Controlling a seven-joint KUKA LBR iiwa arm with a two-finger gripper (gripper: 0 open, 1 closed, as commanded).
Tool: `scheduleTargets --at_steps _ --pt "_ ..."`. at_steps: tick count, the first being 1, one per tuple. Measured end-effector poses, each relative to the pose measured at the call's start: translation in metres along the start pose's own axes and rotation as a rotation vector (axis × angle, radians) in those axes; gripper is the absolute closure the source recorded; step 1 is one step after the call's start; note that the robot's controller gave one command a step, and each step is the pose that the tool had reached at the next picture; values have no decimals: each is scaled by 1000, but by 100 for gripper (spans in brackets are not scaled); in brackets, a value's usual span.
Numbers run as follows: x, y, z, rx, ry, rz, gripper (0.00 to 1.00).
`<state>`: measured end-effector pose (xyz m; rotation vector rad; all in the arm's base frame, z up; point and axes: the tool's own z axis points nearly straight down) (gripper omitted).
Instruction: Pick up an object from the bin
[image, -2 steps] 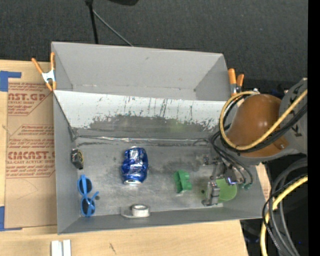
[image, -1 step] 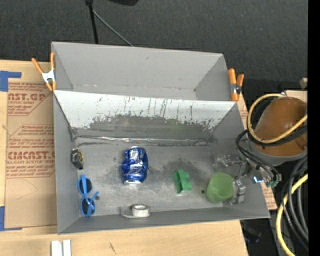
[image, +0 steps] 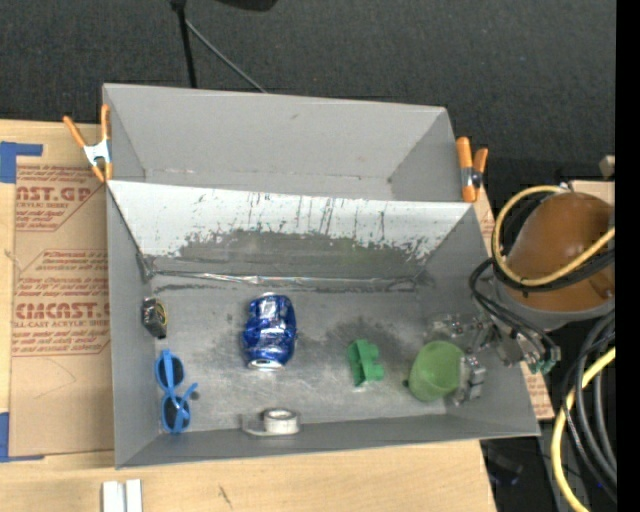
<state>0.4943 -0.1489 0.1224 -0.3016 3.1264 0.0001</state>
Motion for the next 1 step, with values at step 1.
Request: scheduleTargets --at_steps 1 --pt "-37 0 -85 4 -10 -24 100"
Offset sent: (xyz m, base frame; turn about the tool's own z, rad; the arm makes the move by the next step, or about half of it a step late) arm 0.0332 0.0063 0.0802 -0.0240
